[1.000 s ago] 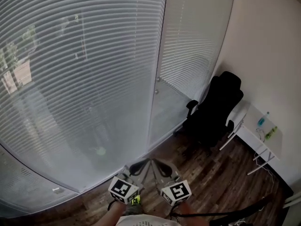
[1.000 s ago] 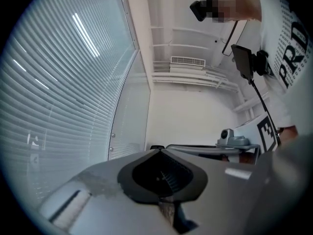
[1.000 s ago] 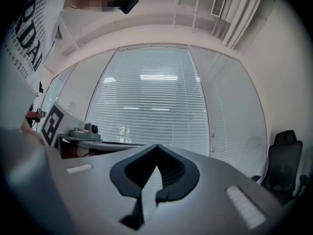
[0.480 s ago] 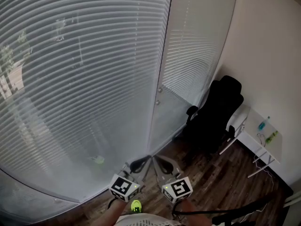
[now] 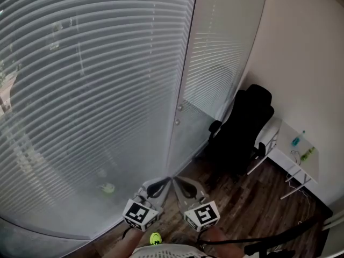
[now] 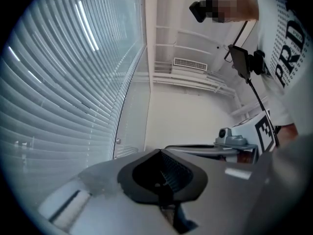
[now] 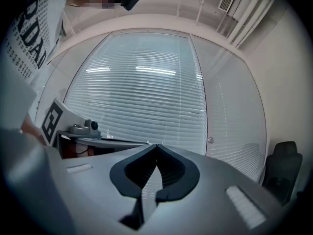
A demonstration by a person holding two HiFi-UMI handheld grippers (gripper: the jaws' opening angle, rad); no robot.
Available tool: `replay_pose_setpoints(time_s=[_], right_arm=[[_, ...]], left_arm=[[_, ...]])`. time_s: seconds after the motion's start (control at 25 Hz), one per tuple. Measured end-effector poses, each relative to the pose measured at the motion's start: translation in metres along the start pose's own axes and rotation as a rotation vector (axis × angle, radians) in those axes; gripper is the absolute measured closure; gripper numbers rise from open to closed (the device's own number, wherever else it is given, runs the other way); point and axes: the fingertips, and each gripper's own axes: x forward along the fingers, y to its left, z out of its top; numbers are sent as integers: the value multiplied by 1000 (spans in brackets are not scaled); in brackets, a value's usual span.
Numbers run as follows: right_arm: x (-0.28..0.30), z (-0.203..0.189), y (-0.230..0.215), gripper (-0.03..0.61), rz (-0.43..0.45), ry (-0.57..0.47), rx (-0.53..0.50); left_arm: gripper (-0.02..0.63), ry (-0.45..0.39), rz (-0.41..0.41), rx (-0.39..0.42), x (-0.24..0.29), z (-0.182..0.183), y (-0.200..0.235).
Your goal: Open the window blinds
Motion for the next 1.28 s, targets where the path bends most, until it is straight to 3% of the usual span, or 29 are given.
replay_pose_setpoints(time_s=[0.2,0.44,0.92,1.28], right_arm=[[63,8,-49,571,-4,13,15],[83,10,-62,571,38,17,32],[137,-4,-157,571,117,-39,-15],[155,-9,-207,571,182,-46,15]], left_arm=[[623,17,4,-27,50,16,61],[623,31,59,-31,64,19,80],[623,-14,148,24,160,11,132],[623,-12,207,44,209,7,148]])
